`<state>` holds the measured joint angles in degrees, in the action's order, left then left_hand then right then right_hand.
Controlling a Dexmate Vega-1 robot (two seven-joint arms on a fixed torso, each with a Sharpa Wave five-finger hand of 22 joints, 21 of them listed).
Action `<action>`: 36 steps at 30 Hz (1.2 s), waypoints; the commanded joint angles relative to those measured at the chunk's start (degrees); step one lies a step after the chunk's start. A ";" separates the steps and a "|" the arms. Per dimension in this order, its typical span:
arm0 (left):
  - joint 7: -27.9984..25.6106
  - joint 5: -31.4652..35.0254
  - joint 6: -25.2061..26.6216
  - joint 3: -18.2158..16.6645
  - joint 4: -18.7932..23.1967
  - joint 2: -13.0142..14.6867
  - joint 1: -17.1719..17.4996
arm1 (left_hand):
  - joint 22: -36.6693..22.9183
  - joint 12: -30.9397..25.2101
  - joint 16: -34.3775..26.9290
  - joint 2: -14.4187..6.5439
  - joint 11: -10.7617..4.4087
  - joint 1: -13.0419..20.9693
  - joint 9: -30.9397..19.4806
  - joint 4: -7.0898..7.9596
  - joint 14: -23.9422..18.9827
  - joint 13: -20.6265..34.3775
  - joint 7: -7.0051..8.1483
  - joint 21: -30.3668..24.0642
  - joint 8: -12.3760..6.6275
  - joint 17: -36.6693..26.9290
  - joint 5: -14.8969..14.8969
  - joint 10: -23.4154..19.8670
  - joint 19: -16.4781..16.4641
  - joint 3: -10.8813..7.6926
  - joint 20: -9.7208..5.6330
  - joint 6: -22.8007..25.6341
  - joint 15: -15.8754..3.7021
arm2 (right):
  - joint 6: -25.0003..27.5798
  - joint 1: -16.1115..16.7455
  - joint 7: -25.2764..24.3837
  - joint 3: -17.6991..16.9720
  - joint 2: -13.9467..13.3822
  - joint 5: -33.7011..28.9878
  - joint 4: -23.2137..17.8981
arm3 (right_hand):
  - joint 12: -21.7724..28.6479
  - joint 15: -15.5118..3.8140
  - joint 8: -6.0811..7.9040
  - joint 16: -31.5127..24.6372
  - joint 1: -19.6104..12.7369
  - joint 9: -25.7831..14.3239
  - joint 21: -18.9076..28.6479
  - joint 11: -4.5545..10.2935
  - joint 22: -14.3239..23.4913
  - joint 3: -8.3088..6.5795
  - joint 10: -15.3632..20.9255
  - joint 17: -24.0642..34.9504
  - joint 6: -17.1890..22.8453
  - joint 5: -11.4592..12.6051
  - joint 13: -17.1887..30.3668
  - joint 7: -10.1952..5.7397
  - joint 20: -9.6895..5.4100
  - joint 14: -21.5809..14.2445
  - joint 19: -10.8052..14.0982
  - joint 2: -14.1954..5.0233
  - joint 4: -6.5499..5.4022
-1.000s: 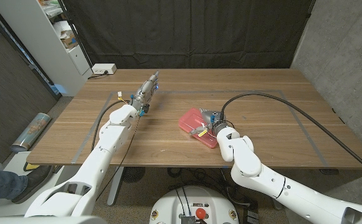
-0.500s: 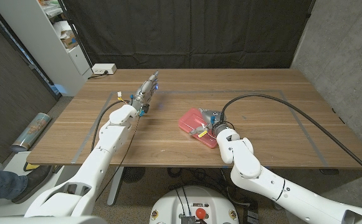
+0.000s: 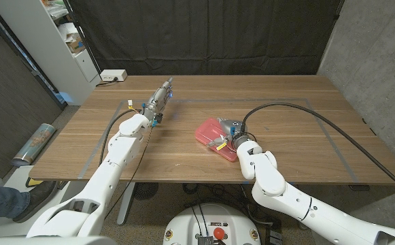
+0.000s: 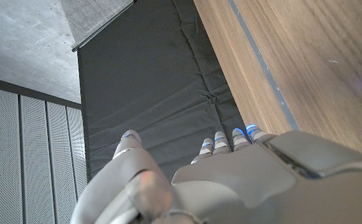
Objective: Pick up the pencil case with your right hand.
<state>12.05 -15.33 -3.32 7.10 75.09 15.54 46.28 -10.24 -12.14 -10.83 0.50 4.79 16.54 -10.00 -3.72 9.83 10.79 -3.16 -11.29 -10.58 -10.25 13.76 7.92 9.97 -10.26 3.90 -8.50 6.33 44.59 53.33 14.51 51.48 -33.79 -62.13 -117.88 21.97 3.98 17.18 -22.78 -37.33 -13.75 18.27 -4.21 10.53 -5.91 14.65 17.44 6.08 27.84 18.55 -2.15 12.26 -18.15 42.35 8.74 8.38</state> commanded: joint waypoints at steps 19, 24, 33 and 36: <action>0.48 -0.17 -0.29 -0.18 -0.14 0.10 -0.32 | -0.19 0.09 0.09 -0.54 0.07 -0.03 -0.25 -0.04 1.79 0.24 0.46 -0.14 -0.19 -0.17 -0.09 0.10 3.21 0.31 0.26 0.14 0.01 | -0.56 1.47 0.64 -1.84 -0.59 -1.98 -3.83 | 0.54 -0.57 0.54 -1.23 -8.01 0.02 -0.73 0.81 0.18 -0.38 1.54 0.42 2.13 -1.09 0.66 0.14 0.00 -2.92 0.73 -8.87 -0.69; 0.24 -0.05 -0.29 -0.23 0.14 0.23 -0.21 | -0.19 0.09 0.10 -0.56 0.06 -0.02 -0.25 -0.06 1.81 0.24 0.39 -0.15 -0.20 -0.17 -0.10 0.09 3.20 0.33 0.27 0.18 0.01 | -0.82 1.66 1.30 -2.44 -0.60 -1.96 -4.66 | 0.48 -0.61 0.58 -1.32 -8.16 0.04 -0.85 0.73 0.18 -0.46 1.60 0.45 2.40 -1.27 0.72 0.25 0.00 -3.29 0.66 -9.05 -0.73; 0.47 -0.15 -0.22 -0.16 0.08 0.29 -0.30 | -0.19 0.11 0.11 -0.59 0.15 -0.01 -0.25 -0.08 1.87 0.24 0.37 -0.14 -0.19 -0.17 -0.14 0.16 3.23 0.37 0.31 0.15 0.04 | -1.89 1.83 2.13 -3.66 -1.20 -1.56 -6.51 | 0.58 -0.59 0.59 -1.36 -8.28 0.07 -1.06 0.79 0.18 -0.53 2.13 0.47 2.62 -1.50 0.79 0.26 0.03 -3.58 0.41 -9.22 -0.78; 0.55 -0.16 -0.26 -0.13 -0.07 0.24 -0.42 | -0.19 0.10 0.11 -0.60 0.09 -0.01 -0.25 -0.09 1.88 0.24 0.39 -0.14 -0.18 -0.17 -0.14 0.15 3.23 0.38 0.30 0.13 0.08 | -2.06 1.84 2.45 -3.78 -1.27 -2.17 -6.97 | 0.60 -0.58 0.55 -1.38 -8.36 0.09 -1.14 0.87 0.19 -0.59 2.32 0.49 2.64 -1.64 0.83 0.29 0.02 -3.73 0.38 -9.38 -0.82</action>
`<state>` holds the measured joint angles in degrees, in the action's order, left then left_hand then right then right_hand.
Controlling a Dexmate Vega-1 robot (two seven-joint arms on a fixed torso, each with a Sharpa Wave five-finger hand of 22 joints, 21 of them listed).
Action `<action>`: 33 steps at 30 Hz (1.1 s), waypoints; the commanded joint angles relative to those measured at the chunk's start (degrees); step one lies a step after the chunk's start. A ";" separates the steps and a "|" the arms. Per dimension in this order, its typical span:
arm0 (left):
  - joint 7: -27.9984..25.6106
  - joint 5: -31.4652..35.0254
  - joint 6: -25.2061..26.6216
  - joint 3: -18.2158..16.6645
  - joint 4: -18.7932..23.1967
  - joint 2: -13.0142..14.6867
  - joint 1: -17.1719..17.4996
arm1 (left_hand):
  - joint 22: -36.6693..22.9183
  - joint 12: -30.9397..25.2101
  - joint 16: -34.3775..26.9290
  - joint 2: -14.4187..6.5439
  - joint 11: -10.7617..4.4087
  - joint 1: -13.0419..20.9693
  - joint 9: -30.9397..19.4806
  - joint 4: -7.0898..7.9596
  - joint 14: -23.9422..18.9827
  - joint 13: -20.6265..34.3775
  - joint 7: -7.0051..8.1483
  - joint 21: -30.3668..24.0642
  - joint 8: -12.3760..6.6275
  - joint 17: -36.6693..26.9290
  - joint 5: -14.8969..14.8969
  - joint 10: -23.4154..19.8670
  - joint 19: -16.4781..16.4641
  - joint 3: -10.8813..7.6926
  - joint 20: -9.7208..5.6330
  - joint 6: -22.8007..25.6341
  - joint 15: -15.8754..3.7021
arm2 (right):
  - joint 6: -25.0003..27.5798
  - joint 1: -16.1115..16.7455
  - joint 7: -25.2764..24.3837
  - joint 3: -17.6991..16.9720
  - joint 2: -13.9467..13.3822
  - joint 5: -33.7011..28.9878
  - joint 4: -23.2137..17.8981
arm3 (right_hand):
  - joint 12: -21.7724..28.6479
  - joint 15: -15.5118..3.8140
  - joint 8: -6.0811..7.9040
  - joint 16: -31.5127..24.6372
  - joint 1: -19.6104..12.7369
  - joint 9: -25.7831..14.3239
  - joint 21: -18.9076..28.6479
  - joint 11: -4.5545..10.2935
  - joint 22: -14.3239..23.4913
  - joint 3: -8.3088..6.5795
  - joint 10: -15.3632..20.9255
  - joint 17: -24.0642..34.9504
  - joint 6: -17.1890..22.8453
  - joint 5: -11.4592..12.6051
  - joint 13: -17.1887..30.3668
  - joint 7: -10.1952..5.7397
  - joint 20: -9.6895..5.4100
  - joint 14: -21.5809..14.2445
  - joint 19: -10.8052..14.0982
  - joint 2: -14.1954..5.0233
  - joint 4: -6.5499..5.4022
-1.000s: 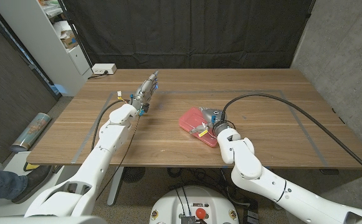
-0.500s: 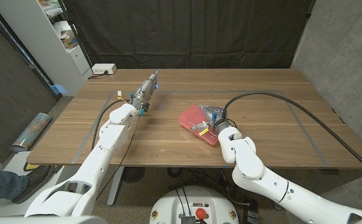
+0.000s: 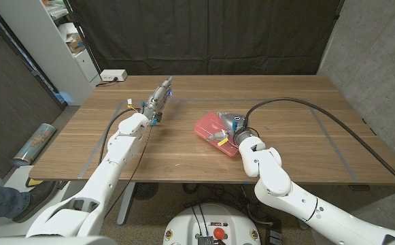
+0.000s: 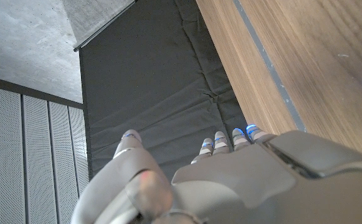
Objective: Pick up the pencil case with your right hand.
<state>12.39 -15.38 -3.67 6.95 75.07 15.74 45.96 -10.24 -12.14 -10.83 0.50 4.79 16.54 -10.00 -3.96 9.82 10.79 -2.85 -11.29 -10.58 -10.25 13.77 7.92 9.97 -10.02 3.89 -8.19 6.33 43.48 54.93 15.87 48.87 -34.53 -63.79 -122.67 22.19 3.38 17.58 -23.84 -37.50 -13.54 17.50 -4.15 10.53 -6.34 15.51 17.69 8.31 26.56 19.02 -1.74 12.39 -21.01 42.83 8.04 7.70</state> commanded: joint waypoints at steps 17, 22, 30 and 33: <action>-0.08 0.19 0.26 0.30 0.31 -0.05 -0.14 | -0.20 0.14 0.13 -0.66 0.14 0.01 -0.25 0.11 1.97 0.25 0.10 -0.13 -0.19 -0.17 -0.22 0.26 3.28 0.23 0.31 -0.15 0.04 | -5.74 0.94 0.15 -4.48 -1.75 3.58 -4.25 | 0.24 0.01 -0.03 -0.17 -8.49 -0.05 -0.62 0.79 0.20 -0.33 1.66 0.26 0.38 -0.86 0.50 0.14 -0.11 -0.90 -0.17 -9.01 -0.19; -0.27 0.10 0.29 0.24 0.59 -0.12 0.09 | -0.20 0.14 0.12 -0.68 0.19 0.02 -0.25 0.09 1.97 0.25 0.11 -0.13 -0.19 -0.17 -0.23 0.28 3.29 0.25 0.34 -0.13 0.07 | -7.12 0.62 -0.58 -4.86 -2.29 4.15 -4.62 | 0.21 -0.03 -0.05 -0.15 -8.55 -0.03 -0.70 0.72 0.21 -0.34 1.77 0.27 0.44 -1.03 0.56 0.10 -0.11 -0.99 -0.19 -9.05 -0.20; -0.52 -0.07 0.38 0.11 1.15 -0.05 0.55 | -0.20 0.14 0.11 -0.72 0.15 0.04 -0.25 0.06 1.97 0.25 0.13 -0.13 -0.17 -0.17 -0.26 0.29 3.30 0.30 0.35 -0.18 0.03 | -9.55 0.21 -1.24 -5.92 -3.49 5.37 -5.74 | 0.10 0.00 -0.23 -0.09 -8.67 -0.01 -0.74 0.96 0.21 -0.38 1.78 0.27 0.21 -1.31 0.65 0.05 -0.16 -1.12 0.02 -9.13 -0.22; -0.61 0.03 0.41 0.16 1.21 0.05 0.55 | -0.20 0.14 0.12 -0.72 0.17 0.04 -0.25 0.06 2.00 0.25 0.16 -0.13 -0.18 -0.17 -0.27 0.29 3.31 0.31 0.35 -0.17 0.06 | -9.92 0.08 -1.06 -6.18 -3.67 5.47 -6.11 | 0.07 -0.04 -0.25 -0.10 -8.70 0.00 -0.76 0.85 0.21 -0.39 1.80 0.27 0.23 -1.40 0.68 0.04 -0.16 -1.23 0.06 -9.13 -0.22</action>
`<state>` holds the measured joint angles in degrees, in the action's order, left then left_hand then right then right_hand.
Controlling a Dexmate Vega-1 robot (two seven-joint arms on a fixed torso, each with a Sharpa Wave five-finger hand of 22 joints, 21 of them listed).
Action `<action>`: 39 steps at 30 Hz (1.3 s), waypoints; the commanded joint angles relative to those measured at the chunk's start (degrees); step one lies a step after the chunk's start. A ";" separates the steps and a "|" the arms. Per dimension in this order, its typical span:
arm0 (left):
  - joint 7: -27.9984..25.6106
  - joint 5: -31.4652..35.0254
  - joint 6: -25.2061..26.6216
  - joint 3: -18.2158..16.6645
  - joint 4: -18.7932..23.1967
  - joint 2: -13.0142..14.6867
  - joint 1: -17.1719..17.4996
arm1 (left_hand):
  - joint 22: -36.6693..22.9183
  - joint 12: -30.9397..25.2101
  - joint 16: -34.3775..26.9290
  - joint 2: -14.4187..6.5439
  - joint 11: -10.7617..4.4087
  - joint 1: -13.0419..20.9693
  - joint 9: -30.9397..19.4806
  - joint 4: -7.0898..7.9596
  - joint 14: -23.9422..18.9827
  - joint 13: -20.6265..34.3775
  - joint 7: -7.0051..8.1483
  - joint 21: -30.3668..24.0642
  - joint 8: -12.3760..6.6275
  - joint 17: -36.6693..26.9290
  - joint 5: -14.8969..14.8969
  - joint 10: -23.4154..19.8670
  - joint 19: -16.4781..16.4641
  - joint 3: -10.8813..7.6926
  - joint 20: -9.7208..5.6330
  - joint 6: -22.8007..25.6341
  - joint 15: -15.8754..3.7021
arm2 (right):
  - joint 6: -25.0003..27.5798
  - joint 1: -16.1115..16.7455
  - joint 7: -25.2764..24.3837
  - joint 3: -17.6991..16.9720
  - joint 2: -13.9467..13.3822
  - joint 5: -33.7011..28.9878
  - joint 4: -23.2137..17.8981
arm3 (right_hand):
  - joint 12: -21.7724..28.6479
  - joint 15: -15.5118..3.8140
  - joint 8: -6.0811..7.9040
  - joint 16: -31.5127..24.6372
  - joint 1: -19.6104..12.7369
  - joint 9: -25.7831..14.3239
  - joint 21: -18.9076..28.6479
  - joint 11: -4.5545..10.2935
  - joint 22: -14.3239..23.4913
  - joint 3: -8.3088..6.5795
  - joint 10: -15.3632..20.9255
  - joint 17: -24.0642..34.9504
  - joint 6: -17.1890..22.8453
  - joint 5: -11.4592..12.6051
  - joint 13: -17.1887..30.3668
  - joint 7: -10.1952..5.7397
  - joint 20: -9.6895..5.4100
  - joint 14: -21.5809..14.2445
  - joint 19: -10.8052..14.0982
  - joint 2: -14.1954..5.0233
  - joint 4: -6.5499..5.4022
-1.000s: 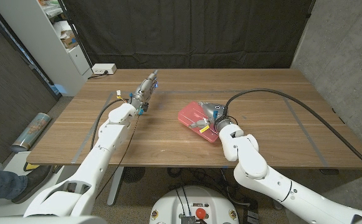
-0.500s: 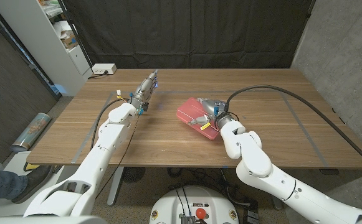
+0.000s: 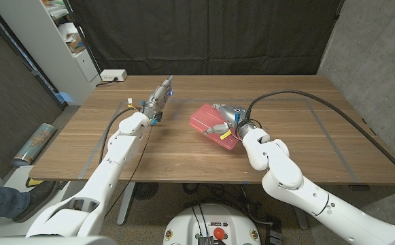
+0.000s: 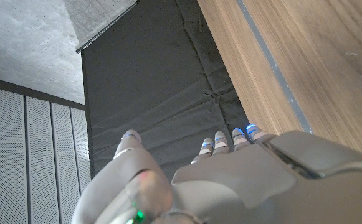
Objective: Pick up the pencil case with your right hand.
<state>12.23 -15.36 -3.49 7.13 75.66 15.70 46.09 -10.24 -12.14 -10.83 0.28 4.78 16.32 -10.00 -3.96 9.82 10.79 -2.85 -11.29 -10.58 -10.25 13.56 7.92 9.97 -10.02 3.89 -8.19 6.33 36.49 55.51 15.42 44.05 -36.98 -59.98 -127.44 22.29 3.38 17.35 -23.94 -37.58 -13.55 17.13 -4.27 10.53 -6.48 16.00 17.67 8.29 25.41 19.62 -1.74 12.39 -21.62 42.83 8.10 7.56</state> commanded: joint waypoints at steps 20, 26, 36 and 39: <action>-0.83 -0.37 0.25 -0.03 2.13 0.17 1.39 | -0.20 0.08 0.11 -0.55 0.24 0.29 -0.25 -0.01 2.03 0.25 0.17 -0.14 -0.20 -0.17 -0.12 0.17 3.30 0.41 0.36 -0.11 0.04 | -5.80 -0.20 0.42 -4.24 -2.78 2.35 -5.05 | -0.22 0.06 -0.23 0.16 -8.66 0.05 -0.51 0.91 0.21 -0.22 1.40 0.29 0.16 -0.79 0.27 0.27 -0.15 -0.78 0.37 -9.25 -0.20; -1.67 0.40 0.31 0.29 3.04 0.70 1.91 | -0.20 0.11 0.10 -0.56 0.21 0.29 -0.25 -0.02 2.02 0.25 0.16 -0.13 -0.21 -0.17 -0.13 0.26 3.32 0.44 0.35 -0.08 0.06 | -7.26 0.01 0.77 -5.85 -3.57 5.08 -6.13 | -0.33 0.04 -0.35 0.19 -8.61 0.06 -0.55 0.87 0.21 -0.18 1.31 0.30 -0.03 -0.95 0.32 0.44 -0.15 -0.88 0.48 -9.25 -0.26; -1.41 -0.26 0.37 0.14 3.02 0.80 1.93 | -0.20 0.12 0.10 -0.60 0.33 0.31 -0.25 -0.06 2.04 0.25 0.21 -0.12 -0.21 -0.17 -0.16 0.30 3.36 0.50 0.37 -0.06 0.14 | -8.33 -0.55 1.25 -6.28 -4.07 5.25 -7.37 | -0.44 0.08 -0.41 0.22 -8.61 0.08 -0.65 0.90 0.21 -0.16 1.35 0.31 0.04 -1.23 0.42 0.51 -0.14 -1.10 0.56 -9.29 -0.32; -1.37 -0.29 0.52 0.14 3.07 0.89 1.94 | -0.20 0.13 0.10 -0.61 0.34 0.32 -0.25 -0.07 2.04 0.25 0.24 -0.13 -0.21 -0.17 -0.16 0.32 3.34 0.51 0.35 -0.04 0.13 | -8.81 -0.78 1.55 -6.72 -4.18 5.90 -7.79 | -0.44 0.09 -0.39 0.22 -8.64 0.09 -0.68 1.01 0.21 -0.17 1.42 0.31 0.14 -1.29 0.44 0.60 -0.14 -1.18 0.56 -9.29 -0.32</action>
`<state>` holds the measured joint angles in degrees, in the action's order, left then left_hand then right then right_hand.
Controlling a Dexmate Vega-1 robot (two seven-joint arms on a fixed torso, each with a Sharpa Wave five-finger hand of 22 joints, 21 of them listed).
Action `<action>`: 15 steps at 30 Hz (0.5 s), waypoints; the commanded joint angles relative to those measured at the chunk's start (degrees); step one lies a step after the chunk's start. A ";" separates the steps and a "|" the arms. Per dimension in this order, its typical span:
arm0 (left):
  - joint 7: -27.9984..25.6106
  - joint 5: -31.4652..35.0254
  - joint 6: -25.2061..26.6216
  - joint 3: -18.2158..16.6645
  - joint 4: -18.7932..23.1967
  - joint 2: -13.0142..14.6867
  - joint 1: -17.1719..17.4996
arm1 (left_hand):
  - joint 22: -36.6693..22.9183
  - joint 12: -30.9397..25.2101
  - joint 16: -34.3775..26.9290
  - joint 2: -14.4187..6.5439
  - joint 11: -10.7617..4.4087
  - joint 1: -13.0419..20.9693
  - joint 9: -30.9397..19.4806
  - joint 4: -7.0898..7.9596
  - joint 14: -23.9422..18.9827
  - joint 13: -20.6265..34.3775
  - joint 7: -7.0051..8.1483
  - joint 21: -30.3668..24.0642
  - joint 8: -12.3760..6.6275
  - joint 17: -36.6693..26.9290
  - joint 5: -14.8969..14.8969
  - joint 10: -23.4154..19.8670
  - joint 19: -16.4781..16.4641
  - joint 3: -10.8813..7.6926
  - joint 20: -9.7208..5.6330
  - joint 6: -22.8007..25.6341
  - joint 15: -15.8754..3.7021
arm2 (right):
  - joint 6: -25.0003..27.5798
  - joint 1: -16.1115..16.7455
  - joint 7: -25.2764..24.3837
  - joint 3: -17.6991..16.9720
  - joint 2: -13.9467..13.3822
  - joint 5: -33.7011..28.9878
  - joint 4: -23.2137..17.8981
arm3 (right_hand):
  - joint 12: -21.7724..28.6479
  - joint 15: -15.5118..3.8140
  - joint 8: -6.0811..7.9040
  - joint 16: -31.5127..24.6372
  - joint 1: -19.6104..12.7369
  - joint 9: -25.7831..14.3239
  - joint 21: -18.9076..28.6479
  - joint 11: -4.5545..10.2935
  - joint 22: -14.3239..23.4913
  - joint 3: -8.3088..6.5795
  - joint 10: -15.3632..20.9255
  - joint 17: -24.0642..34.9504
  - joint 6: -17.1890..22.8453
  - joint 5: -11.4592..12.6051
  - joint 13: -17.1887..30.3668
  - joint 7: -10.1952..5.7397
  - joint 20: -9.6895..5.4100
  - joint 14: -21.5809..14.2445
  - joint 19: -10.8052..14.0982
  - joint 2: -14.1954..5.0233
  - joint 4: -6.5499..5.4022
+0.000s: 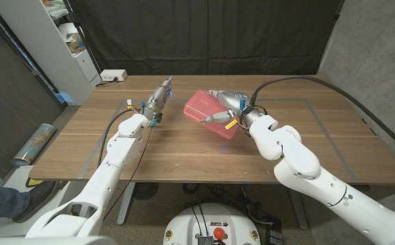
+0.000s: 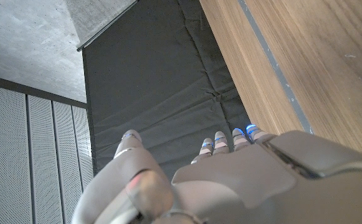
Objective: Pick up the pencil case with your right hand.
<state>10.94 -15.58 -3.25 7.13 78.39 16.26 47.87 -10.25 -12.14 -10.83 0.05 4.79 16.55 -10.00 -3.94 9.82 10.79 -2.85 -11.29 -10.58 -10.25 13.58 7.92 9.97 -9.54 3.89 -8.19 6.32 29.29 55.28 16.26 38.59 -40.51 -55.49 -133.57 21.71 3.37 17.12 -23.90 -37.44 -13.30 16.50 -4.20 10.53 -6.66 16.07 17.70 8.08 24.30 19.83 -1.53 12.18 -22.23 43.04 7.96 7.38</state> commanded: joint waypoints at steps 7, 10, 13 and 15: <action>0.03 -0.13 0.26 0.07 0.54 0.59 0.02 | -0.19 0.13 0.09 -0.40 0.33 0.09 -0.25 -0.10 2.04 0.25 0.23 -0.13 -0.22 -0.17 -0.19 0.33 3.36 0.07 0.35 -0.02 0.10 | -1.90 -0.94 1.24 -1.74 -0.72 1.41 -2.47 | 0.01 0.06 -0.19 0.20 -8.83 -0.14 -0.11 0.96 0.21 0.01 1.25 0.29 0.43 -0.33 0.29 0.43 0.07 -0.68 0.45 -9.15 -0.14; 0.08 -0.17 0.18 0.09 0.48 0.59 -0.11 | -0.19 0.13 0.10 -0.40 0.26 0.10 -0.25 -0.11 2.06 0.25 0.24 -0.13 -0.21 -0.17 -0.20 0.34 3.35 0.08 0.34 -0.03 0.06 | -1.96 -1.05 1.43 -1.96 -0.66 1.70 -2.64 | -0.01 0.06 -0.21 0.20 -8.82 -0.14 -0.12 0.96 0.22 0.02 1.25 0.29 0.41 -0.37 0.31 0.45 0.07 -0.72 0.45 -9.16 -0.16; 0.36 -0.23 0.15 0.13 0.09 0.62 -0.35 | -0.19 0.13 0.09 -0.41 0.20 0.10 -0.25 -0.12 2.05 0.25 0.26 -0.13 -0.21 -0.17 -0.21 0.35 3.37 0.10 0.37 -0.02 0.09 | -1.74 -1.23 1.71 -1.87 -0.51 1.27 -2.72 | 0.00 0.08 -0.22 0.21 -8.77 -0.14 -0.16 0.83 0.22 0.03 1.35 0.30 0.45 -0.45 0.34 0.47 0.08 -0.79 0.45 -9.18 -0.20; 0.32 -0.27 0.12 0.10 -0.12 0.51 -0.39 | -0.19 0.13 0.09 -0.42 0.20 0.10 -0.25 -0.12 2.04 0.25 0.27 -0.13 -0.21 -0.17 -0.21 0.34 3.36 0.10 0.37 -0.01 0.08 | -1.83 -1.30 1.68 -2.02 -0.37 1.55 -2.70 | -0.02 0.14 -0.22 0.21 -8.75 -0.14 -0.18 0.79 0.22 0.04 1.36 0.30 0.47 -0.48 0.35 0.47 0.09 -0.82 0.46 -9.18 -0.22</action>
<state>10.90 -15.64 -3.10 7.22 78.78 16.69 47.94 -10.24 -12.14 -10.83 0.05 4.78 16.55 -10.00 -3.94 9.82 10.79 -2.85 -11.29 -10.58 -10.25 13.58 7.92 9.96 -9.55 3.89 -8.19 6.32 27.82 54.52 17.34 37.18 -41.03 -54.27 -135.54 21.28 3.69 17.12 -23.89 -38.21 -13.30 16.50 -4.19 10.52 -6.67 16.07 17.68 8.30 23.85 19.83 -1.32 12.18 -22.53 43.03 7.50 7.37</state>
